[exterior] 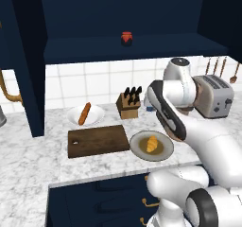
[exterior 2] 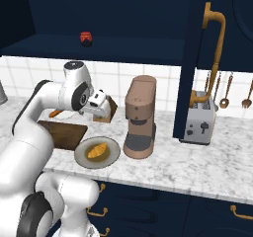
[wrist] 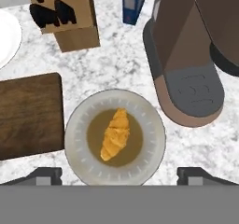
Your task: From the different types of pastries on the counter, select a croissant and place it on the cutting board. Then retrieve a jar of jam from the cabinet and place it alongside the croissant on the cutting board.
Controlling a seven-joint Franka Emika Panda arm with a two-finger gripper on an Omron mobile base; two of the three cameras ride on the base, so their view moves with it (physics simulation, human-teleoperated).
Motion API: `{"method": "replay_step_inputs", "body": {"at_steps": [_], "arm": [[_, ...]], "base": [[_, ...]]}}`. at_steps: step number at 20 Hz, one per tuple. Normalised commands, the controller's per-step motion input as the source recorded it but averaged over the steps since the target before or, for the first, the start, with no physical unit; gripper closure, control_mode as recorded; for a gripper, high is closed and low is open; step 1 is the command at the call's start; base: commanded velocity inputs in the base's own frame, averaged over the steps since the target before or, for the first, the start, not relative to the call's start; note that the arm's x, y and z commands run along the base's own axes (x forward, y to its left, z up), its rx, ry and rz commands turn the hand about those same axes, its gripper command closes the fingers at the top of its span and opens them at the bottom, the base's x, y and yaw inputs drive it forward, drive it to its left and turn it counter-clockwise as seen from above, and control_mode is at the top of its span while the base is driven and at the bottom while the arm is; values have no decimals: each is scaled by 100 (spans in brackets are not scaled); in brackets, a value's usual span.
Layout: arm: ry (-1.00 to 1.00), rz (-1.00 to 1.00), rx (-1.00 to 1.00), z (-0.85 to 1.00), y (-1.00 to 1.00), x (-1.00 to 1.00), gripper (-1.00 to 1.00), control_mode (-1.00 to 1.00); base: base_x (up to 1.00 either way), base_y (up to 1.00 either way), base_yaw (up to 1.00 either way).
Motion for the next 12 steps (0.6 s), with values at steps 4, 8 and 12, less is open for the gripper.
{"method": "replay_step_inputs", "body": {"at_steps": [4, 8, 12], "arm": [[-5, -23, 0, -73, -4, -11, -100, -100], [-1, -15, 0, -85, -2, -1, -100, -100], [0, -10, 0, -77, 0, 0, -100, -100]], "base": [[0, 0, 0], [0, 0, 0], [0, 0, 0]]}}
